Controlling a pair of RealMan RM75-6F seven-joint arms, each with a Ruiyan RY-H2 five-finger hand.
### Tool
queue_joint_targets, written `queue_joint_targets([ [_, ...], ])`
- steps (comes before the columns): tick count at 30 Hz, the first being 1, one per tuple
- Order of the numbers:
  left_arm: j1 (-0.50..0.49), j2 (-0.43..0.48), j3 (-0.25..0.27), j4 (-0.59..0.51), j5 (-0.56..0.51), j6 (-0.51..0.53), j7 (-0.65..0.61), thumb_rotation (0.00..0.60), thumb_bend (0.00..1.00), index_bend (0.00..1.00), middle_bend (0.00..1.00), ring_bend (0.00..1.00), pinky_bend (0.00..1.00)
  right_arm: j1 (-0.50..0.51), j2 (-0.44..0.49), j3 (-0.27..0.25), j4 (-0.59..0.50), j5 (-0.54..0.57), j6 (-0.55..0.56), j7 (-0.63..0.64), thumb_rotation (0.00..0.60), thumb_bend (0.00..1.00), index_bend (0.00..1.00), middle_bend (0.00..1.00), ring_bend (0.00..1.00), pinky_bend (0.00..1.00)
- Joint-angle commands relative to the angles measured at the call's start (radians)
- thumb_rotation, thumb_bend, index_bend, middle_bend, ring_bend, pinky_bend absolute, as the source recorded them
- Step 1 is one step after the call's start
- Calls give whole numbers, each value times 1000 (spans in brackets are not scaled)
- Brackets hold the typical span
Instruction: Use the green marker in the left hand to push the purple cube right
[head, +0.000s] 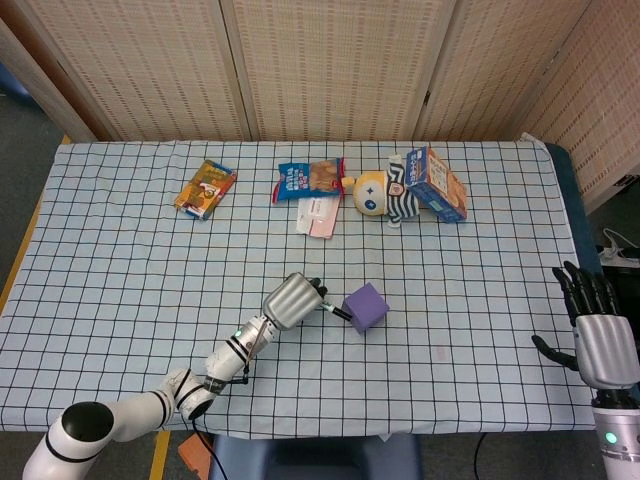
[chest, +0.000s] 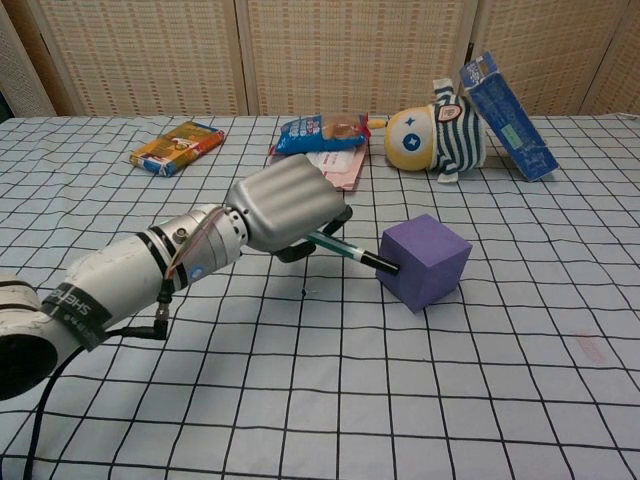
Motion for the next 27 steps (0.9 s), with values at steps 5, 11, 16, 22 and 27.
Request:
queue_joint_targets([
  [5, 38, 46, 18, -34, -4, 49, -24, 600, 587, 785, 779, 825, 960, 1, -4, 2, 1, 4, -5, -12, 600, 51, 0, 0, 0, 0],
  [11, 147, 189, 68, -190, -10, 128, 3, 600, 587, 784, 778, 826, 960, 8, -18, 4, 3, 8, -17, -35, 600, 52, 0, 0, 0, 0],
  [16, 250, 282, 109, -275, -24, 210, 3, 600, 587, 782, 778, 825, 960, 23, -35, -1, 8, 8, -44, -61, 600, 51, 0, 0, 0, 0],
  [22, 311, 316, 135, -249, -37, 241, -33, 600, 587, 776, 774, 826, 961, 32, -46, -4, 12, 7, -60, -74, 600, 51, 0, 0, 0, 0],
  [27, 396, 293, 153, -84, -117, 194, -153, 600, 579, 745, 749, 827, 959, 46, -65, -6, 17, 11, -85, -100, 600, 51, 0, 0, 0, 0],
])
